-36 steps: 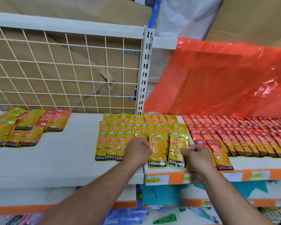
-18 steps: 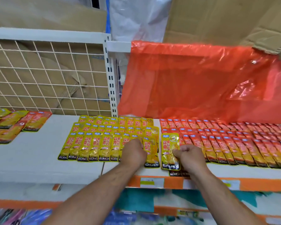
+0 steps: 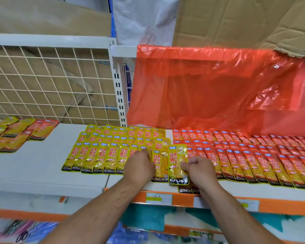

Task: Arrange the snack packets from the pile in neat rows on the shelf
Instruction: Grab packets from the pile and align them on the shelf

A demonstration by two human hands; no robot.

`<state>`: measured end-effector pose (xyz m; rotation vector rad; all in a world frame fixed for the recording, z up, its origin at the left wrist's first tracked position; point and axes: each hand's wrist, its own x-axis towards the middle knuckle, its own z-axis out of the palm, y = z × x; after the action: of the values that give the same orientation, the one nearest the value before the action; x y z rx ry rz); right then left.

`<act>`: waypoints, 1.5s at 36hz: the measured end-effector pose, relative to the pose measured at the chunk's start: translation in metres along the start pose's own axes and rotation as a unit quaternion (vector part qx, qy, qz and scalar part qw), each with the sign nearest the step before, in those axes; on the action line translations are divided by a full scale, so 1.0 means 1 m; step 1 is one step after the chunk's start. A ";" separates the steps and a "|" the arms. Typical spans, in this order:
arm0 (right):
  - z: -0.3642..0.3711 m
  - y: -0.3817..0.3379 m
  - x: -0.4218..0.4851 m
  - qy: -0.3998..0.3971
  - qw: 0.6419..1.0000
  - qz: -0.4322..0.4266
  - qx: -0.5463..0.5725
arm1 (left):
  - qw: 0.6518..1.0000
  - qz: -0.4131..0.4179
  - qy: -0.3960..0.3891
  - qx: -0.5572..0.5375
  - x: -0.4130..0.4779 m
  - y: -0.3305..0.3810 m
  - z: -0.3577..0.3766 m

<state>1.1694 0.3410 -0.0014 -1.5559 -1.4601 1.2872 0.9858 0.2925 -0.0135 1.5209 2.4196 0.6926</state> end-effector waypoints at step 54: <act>0.358 -0.076 -0.091 0.028 0.965 -0.036 -0.257 | 0.997 0.075 -0.010 0.029 0.004 -0.365 -0.164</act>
<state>0.8171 0.2073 -0.0245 -1.8195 -1.8957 0.8483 0.6276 0.1185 -0.0483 1.7373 2.3485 0.6351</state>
